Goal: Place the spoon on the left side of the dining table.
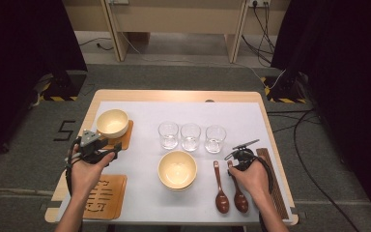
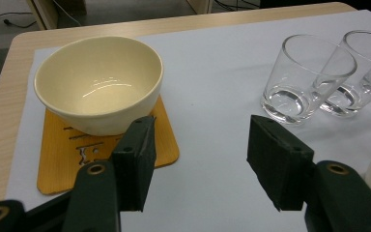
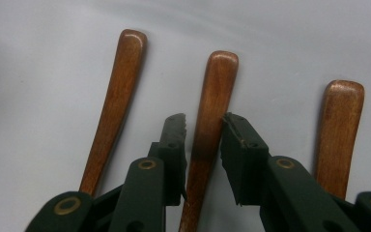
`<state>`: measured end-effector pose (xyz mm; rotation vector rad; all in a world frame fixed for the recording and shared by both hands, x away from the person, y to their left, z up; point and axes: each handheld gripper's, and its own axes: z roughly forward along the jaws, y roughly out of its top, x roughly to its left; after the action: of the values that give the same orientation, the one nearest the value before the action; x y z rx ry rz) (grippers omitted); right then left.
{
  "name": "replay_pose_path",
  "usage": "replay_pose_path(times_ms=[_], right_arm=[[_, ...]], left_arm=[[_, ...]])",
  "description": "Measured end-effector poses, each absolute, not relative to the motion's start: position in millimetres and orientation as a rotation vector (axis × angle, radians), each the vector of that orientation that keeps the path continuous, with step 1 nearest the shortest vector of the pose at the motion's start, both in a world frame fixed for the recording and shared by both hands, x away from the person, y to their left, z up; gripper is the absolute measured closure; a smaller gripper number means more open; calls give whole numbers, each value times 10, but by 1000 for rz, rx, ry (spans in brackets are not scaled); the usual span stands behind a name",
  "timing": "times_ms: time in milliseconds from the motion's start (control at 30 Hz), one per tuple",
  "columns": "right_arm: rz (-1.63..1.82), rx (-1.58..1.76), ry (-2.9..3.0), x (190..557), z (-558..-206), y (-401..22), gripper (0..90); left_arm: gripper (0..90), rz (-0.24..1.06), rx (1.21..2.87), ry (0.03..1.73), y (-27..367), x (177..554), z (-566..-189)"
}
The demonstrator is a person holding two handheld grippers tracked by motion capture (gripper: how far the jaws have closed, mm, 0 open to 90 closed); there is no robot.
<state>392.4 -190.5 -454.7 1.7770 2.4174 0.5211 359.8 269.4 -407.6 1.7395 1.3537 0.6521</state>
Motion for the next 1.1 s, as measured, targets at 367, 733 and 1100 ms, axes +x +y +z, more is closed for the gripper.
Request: replay_pose_path(times_ms=[367, 733, 1100], right_arm=[[440, 1874, 2335, 3956, -4532, -1841, 784], [462, 1845, 2359, 3945, -4487, -1783, 842], [518, 1856, 2357, 3954, -4522, -1829, 849]], left_arm=[[430, 652, 1743, 1356, 2696, 3604, -4088], [433, 648, 1734, 1358, 2719, 3603, -4083], [433, 644, 1726, 1349, 2727, 3599, -4078]])
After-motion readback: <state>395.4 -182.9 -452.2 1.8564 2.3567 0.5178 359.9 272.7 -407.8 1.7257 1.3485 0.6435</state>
